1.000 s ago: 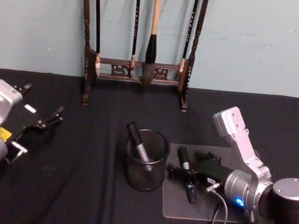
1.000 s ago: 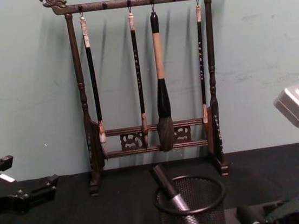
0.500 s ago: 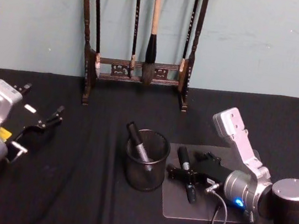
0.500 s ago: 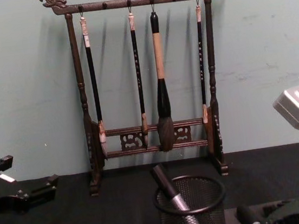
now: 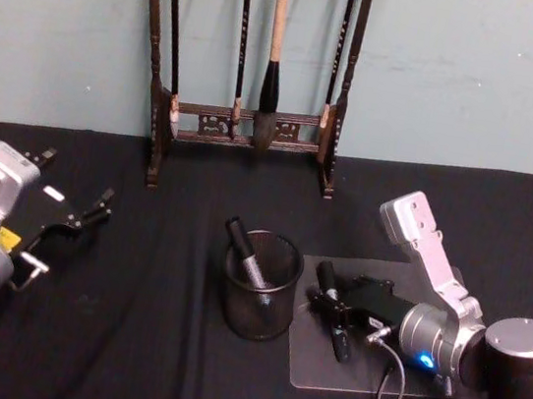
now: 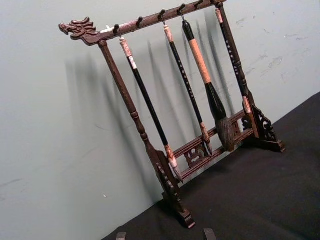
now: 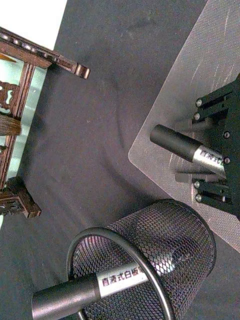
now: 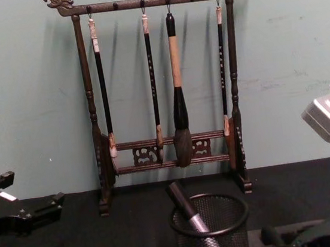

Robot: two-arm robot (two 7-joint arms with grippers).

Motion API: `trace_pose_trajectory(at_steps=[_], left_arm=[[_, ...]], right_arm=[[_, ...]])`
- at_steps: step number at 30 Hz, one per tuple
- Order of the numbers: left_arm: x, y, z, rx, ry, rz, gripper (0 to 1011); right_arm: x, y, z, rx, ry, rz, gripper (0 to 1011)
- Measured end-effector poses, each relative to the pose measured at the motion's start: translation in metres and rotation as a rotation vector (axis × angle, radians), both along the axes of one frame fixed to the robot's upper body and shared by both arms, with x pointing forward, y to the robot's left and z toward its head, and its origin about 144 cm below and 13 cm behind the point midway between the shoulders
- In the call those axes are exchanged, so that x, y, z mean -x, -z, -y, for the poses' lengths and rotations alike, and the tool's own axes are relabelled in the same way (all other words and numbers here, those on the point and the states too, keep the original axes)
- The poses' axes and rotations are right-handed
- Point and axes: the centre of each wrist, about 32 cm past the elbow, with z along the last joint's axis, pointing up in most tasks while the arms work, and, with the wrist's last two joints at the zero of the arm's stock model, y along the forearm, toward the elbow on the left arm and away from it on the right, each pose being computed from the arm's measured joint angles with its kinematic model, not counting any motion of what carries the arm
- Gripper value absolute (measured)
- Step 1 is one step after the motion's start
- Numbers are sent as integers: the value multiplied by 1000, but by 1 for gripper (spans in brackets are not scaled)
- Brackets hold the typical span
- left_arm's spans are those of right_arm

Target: Pick up the water-based marker from the table and place it into the pen holder.

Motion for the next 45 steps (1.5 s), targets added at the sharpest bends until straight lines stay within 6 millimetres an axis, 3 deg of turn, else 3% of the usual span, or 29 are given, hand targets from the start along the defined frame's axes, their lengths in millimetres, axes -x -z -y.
trace_pose_trajectory(at_steps=[3,4,8,27,45], left_arm=[[0,0,0,0,0,0,1001],[0,0,0,0,0,0,1001],[0,0,0,0,0,0,1001],[0,0,0,0,0,0,1001],[0,0,0,0,0,0,1001]], right_arm=[[0,0,0,0,0,0,446],[0,0,0,-1,0,0,343],[0,0,0,-1,0,0,241],[2,-1,9,-107,-34,48,241],[6,-15,21,-332,-27,279,241]])
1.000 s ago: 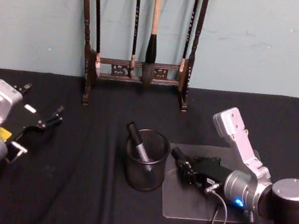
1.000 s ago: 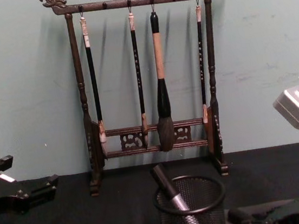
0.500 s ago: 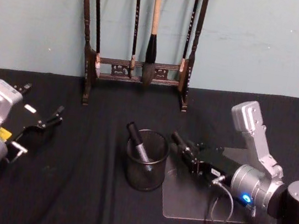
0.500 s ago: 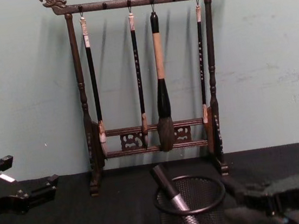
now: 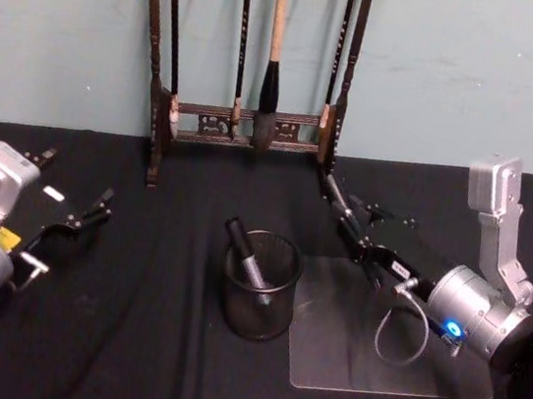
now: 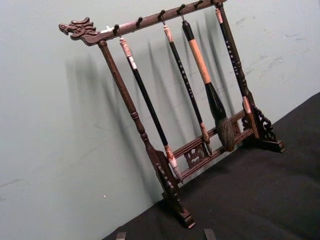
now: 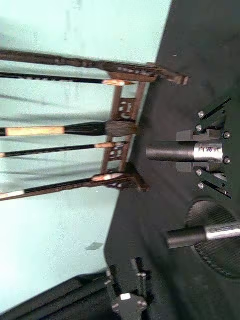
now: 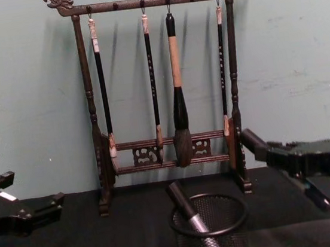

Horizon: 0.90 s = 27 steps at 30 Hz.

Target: Pick up the water-based marker from the table and place it into the pen holder.

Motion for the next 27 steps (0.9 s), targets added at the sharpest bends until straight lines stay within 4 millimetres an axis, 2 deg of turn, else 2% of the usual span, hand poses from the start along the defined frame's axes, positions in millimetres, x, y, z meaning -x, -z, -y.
trace_pose_trajectory(at_steps=[9,19,27], left_arm=[[0,0,0,0,0,0,1001],[0,0,0,0,0,0,1001],[0,0,0,0,0,0,1001]], right_arm=[[-8,-9,-11,-62,-18,53,241],[-27,-20,-41,-92,-97,87,241],[-40,-20,-64,-92,-157,77,241]])
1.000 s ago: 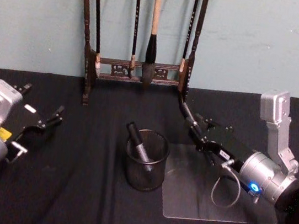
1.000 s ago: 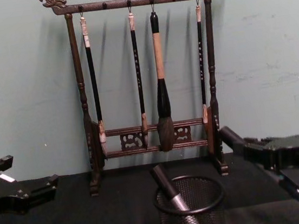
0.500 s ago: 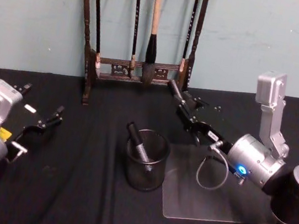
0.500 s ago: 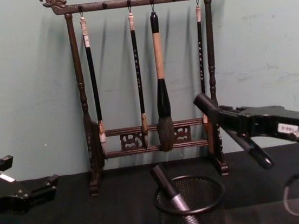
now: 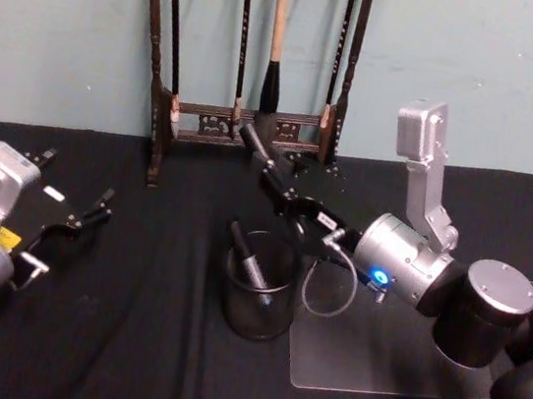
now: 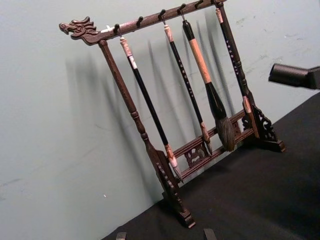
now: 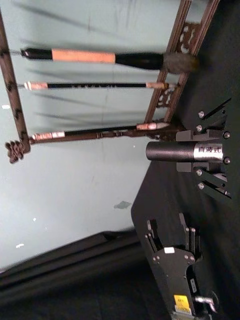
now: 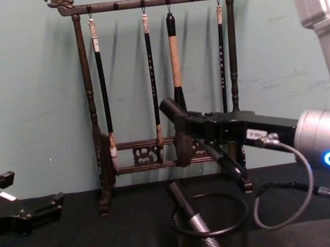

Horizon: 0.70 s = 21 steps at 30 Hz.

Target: Pick up the water-based marker from the table and place it into the pen holder.

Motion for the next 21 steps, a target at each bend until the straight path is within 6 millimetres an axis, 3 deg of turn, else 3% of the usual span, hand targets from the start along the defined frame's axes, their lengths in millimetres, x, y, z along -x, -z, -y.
trace_pose_trajectory(at_steps=[8,21], left_arm=[[0,0,0,0,0,0,1001],[0,0,0,0,0,0,1001]], right_arm=[[-3,8,-16,14,-42,-35,241],[-2,18,-21,28,-50,-76,241]])
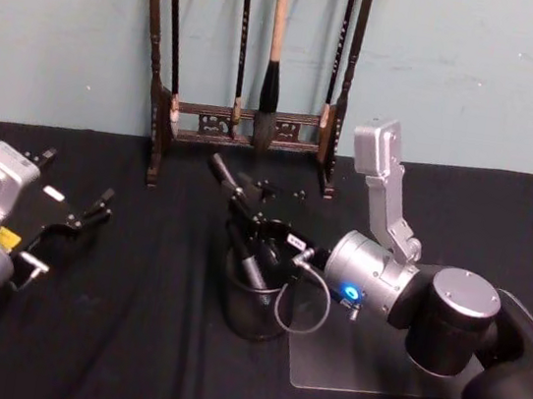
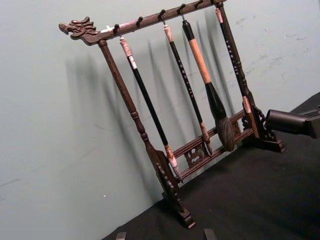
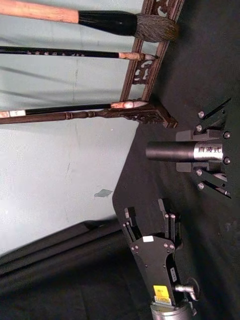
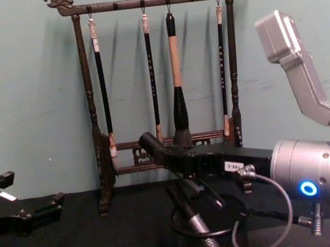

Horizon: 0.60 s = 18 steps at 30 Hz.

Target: Pick up the water-based marker from the table and place it into the pen holder.

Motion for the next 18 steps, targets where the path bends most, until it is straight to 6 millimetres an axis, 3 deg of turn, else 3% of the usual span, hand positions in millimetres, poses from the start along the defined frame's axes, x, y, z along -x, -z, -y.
trace_pose_trajectory(at_steps=[18], left_arm=[[0,0,0,0,0,0,1001]], right_arm=[[1,2,-1,6,0,-12,243]])
